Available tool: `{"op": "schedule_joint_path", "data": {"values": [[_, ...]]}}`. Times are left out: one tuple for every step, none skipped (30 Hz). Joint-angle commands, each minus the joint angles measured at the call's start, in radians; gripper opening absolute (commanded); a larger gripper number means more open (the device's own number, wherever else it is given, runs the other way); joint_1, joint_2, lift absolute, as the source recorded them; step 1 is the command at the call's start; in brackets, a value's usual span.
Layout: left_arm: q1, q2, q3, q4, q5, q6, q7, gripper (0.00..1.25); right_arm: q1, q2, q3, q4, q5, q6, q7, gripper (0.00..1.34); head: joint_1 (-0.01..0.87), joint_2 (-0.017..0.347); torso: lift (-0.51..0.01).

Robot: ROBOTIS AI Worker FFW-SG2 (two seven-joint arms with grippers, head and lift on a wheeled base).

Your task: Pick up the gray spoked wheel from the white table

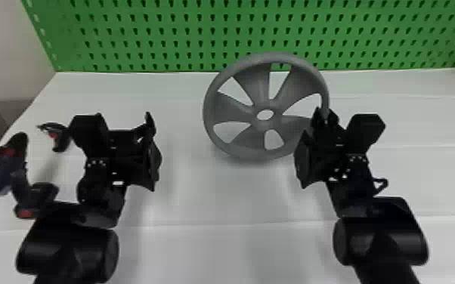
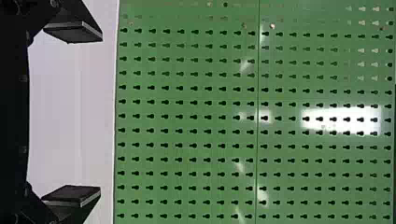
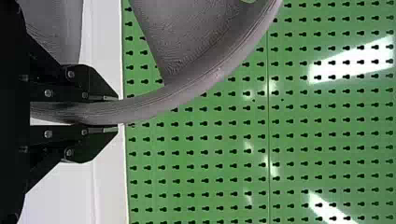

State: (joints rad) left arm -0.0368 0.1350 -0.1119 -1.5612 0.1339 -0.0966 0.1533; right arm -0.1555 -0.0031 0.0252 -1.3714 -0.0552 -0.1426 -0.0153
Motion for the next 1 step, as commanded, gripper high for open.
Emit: {"op": "schedule_joint_path", "data": {"values": [[0.0,0.0,-0.002,0.001,0.001,0.0,0.0,1.12,-0.001,0.0,0.001,0.0,0.0,0.0,0.0,0.32,0.767,0.035,-0.107]]}}
